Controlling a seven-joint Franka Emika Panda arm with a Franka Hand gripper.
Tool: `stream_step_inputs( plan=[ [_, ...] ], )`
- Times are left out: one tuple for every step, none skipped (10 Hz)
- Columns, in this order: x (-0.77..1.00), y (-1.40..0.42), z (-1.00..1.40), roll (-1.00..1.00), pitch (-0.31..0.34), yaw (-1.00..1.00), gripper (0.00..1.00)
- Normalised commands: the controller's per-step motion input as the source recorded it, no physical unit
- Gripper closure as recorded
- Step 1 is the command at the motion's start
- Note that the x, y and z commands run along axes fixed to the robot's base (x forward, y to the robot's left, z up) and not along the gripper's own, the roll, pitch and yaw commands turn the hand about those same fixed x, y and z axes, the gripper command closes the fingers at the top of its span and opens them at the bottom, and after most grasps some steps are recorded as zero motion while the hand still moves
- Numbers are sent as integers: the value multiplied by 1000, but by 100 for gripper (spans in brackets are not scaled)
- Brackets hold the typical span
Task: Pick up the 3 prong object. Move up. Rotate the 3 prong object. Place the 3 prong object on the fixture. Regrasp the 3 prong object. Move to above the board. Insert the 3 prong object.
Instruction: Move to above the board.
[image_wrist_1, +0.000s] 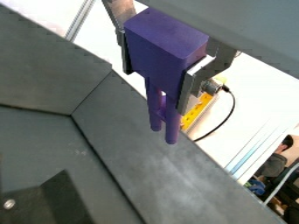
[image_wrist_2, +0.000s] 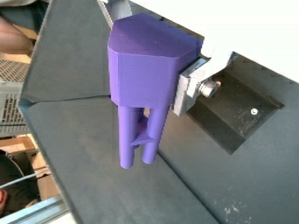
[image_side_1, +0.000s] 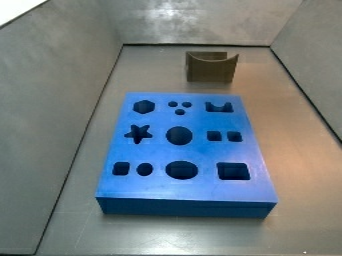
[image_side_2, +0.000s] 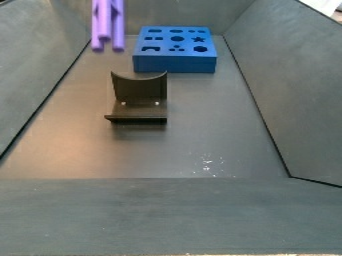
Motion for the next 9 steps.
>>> stream_step_inputs(
  plan=[
    [-27, 86, 1000, -94, 44, -20, 100],
    [-26, 76, 1000, -95, 46, -10, 100],
    [-30, 61, 970, -93, 51, -2, 100],
    [-27, 35, 764, -81, 50, 7, 100],
    [-24, 20, 608, -76, 54, 13, 100],
    [-18, 12, 452, -75, 62, 16, 100],
    [-12, 7, 299, -69, 68, 21, 100],
    [-554, -1000, 18, -1000, 11, -158, 100],
    [-552, -1000, 5, -1000, 1, -157, 100]
  ],
)
